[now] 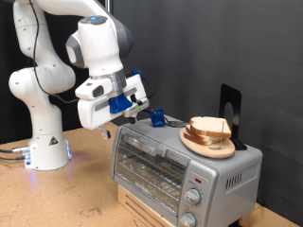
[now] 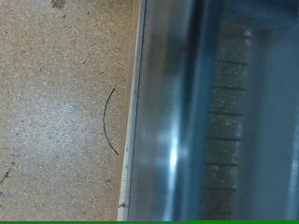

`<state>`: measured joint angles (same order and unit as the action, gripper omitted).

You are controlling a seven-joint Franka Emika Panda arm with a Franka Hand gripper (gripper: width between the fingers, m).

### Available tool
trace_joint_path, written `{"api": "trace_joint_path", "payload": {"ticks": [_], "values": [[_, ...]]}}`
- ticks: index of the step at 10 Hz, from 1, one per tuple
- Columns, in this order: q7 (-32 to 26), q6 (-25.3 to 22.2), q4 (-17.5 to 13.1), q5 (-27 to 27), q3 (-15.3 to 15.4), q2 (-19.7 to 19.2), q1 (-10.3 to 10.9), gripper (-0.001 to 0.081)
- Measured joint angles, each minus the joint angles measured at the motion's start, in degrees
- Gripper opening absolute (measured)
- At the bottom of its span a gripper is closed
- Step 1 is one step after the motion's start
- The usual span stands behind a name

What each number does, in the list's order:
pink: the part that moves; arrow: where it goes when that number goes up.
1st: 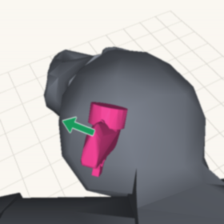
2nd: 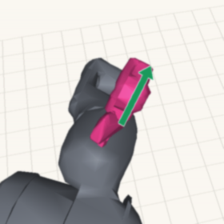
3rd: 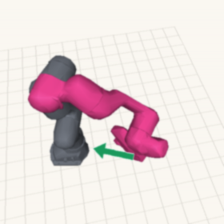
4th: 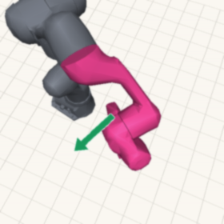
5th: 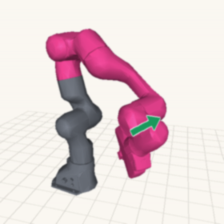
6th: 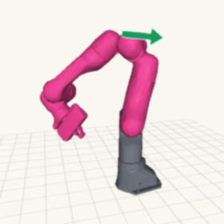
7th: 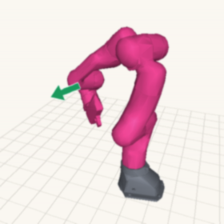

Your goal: Make a piece of toast with the oven

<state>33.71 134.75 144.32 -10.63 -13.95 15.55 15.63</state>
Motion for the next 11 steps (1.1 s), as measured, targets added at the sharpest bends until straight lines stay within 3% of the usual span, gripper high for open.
{"api": "trace_joint_path", "payload": {"ticks": [3,6,11], "values": [[0.85,3.85,1.22,0.75,0.01,-2.68,-0.34,0.0809],[0.9,4.47,1.2,1.12,-0.59,-3.11,-1.26,0.0809],[0.82,4.71,2.21,5.43,-1.79,-3.52,-4.92,0.0809]]}}
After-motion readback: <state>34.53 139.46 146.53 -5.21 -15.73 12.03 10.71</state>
